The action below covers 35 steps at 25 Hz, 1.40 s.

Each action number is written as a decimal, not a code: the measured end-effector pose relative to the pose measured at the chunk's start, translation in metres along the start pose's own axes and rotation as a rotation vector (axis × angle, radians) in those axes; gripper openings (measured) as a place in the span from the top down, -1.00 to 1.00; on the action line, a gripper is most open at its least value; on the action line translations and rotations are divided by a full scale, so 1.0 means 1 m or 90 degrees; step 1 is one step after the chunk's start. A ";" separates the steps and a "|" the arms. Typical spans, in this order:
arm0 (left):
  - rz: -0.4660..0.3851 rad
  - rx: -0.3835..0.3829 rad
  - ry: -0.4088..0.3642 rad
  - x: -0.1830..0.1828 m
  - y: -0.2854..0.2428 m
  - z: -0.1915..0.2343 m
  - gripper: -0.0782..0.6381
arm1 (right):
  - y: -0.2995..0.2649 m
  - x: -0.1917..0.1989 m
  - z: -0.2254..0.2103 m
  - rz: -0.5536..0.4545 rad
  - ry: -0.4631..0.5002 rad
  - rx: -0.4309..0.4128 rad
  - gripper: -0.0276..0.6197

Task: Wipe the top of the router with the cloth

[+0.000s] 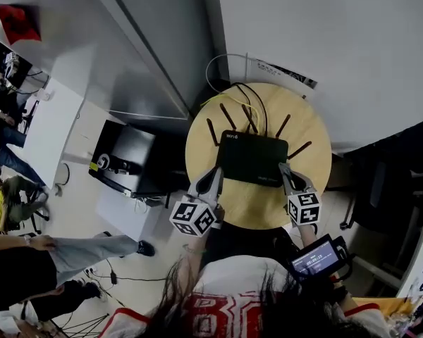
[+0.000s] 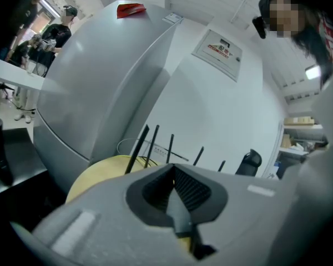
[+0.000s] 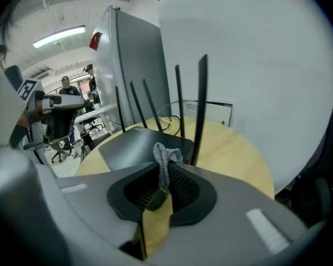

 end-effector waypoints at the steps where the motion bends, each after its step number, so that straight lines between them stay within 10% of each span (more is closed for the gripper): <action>1: 0.002 0.001 -0.002 0.002 -0.002 -0.004 0.78 | -0.001 0.002 -0.009 0.005 -0.008 0.002 0.78; 19: -0.014 -0.077 -0.032 0.019 0.044 -0.044 0.78 | -0.024 0.035 -0.022 0.043 -0.064 -0.095 0.78; 35: 0.019 -0.016 -0.049 0.029 0.011 -0.061 0.78 | 0.020 0.095 0.013 0.078 -0.122 -0.101 0.78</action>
Point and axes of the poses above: the fingertips, and each gripper's own axes: y backward along the fingers, z to its left, x out of its underside, the point moved 1 cm from there along y, backward along the fingers, and after that the axes turned 10 degrees about x, right-handed, at the moved point
